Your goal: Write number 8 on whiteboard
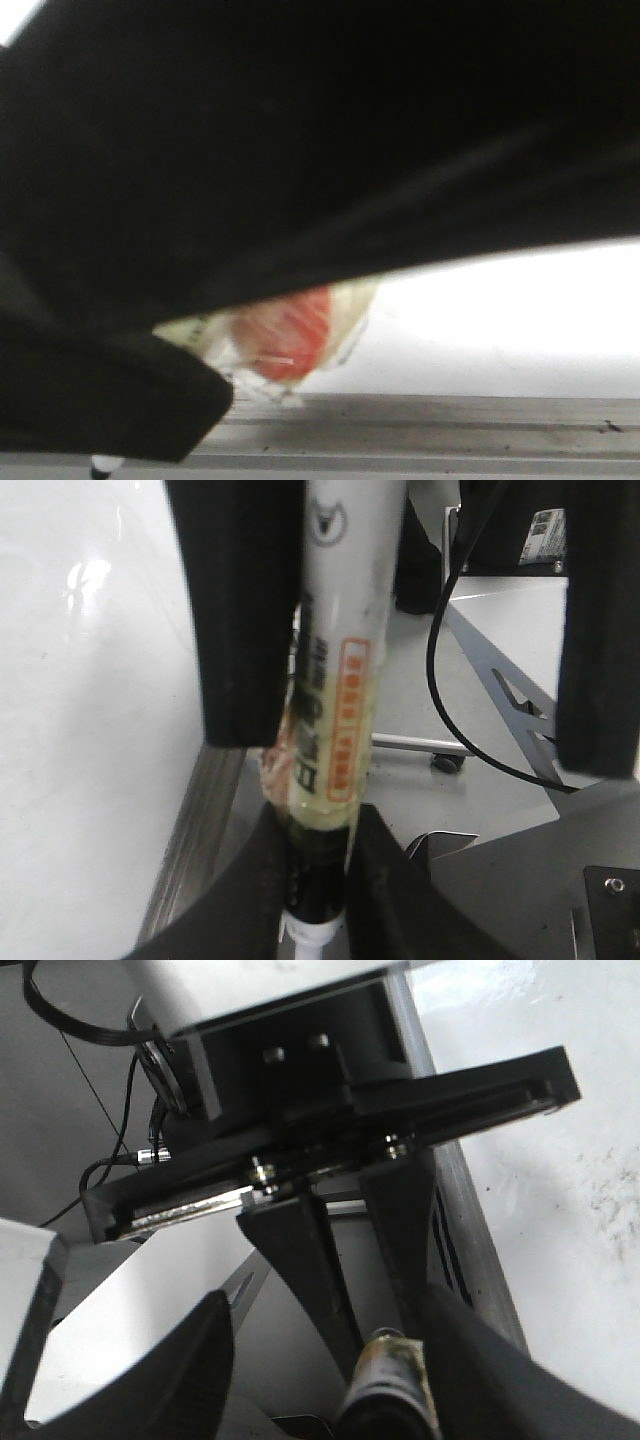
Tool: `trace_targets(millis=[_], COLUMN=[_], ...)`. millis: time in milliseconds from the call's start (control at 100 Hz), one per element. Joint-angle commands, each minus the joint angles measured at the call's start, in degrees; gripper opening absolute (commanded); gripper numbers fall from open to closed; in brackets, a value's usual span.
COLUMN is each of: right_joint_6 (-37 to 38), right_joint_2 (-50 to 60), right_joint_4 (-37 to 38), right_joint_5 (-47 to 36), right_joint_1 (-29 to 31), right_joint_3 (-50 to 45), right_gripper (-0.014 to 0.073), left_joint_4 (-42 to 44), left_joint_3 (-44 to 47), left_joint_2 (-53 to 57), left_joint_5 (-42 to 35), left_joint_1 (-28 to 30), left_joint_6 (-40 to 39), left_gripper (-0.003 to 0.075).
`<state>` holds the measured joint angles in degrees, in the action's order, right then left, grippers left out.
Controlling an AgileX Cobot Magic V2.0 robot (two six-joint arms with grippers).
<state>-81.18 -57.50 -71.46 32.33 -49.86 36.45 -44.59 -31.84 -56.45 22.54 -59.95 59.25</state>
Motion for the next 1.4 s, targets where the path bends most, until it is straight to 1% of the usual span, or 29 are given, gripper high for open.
trace_targets(millis=[0, 90, 250, 450, 550, 620, 740, 750, 790, 860, 1020, 1150, 1180, 1260, 1390], right_joint_6=[0.3, 0.8, 5.0, 5.0, 5.0, 5.0, 5.0, 5.0, 5.0, 5.0, 5.0, 4.5, 4.5, 3.93, 2.14], right_joint_2=[0.75, 0.75, 0.75, 0.75, 0.75, 0.75, 0.75, 0.75, 0.75, 0.75, 0.75, 0.75, 0.75, 0.75, 0.75], right_joint_4=[-1.12, -0.82, 2.26, 2.0, 0.16, -1.21, -3.02, -3.14, -3.36, -3.91, -4.19, -4.19, -4.19, -4.19, -4.19], right_joint_5=[0.39, 0.39, 1.27, 1.57, 1.57, 1.57, 1.6, 1.6, 1.6, 1.6, 1.6, 1.48, 1.1, 0.23, -1.59], right_joint_1=[-0.02, 0.65, 3.13, 3.86, 3.86, 3.86, 3.86, 3.86, 3.86, 3.86, 3.86, 3.86, 3.86, 3.86, 3.86], right_joint_3=[1.75, 1.61, 1.61, 1.61, 1.61, 1.61, 1.61, 1.61, 1.61, 1.61, 1.61, 1.61, 1.61, 1.61, 1.61], right_gripper=[0.0365, 0.0365, 0.0365, 0.0365, 0.0359, 0.0318, 0.02, 0.0181, 0.0151, 0.0111, 0.0062, -0.0049, -0.0059, -0.0044, -0.0043], left_joint_4=[-1.17, -1.17, -1.17, -1.17, -1.17, -1.17, -1.17, -1.17, -1.17, -1.17, -1.17, -1.17, -1.17, -1.17, -1.17], left_joint_3=[-2.02, -2.02, -2.02, -2.02, -2.02, -2.02, -2.02, -2.02, -2.02, -2.02, -2.02, -2.02, -2.02, -2.02, -2.02], left_joint_2=[0.96, 1.4, 2.89, 3.59, 3.59, 3.59, 3.59, 3.59, 3.59, 3.59, 3.59, 3.59, 3.59, 3.59, 3.59], left_joint_5=[-1.82, -1.82, -1.82, -1.82, -1.82, -1.82, -1.82, -1.82, -1.82, -1.82, -1.82, -1.82, -1.82, -1.82, -1.82], left_joint_1=[-0.31, -0.31, -0.31, -0.31, -0.31, -0.31, -0.31, -0.31, -0.31, -0.31, -0.31, -0.31, -0.31, -0.31, -0.31], left_joint_6=[-0.21, -0.21, -0.21, -0.21, -0.21, -0.21, -0.21, -0.21, -0.21, -0.21, -0.21, -0.21, -0.21, -0.21, -0.21], left_gripper=[-0.002, -0.002, -0.002, -0.002, -0.002, -0.002, -0.002, -0.002, -0.002, -0.002, -0.002, -0.002, -0.002, -0.002, -0.002])
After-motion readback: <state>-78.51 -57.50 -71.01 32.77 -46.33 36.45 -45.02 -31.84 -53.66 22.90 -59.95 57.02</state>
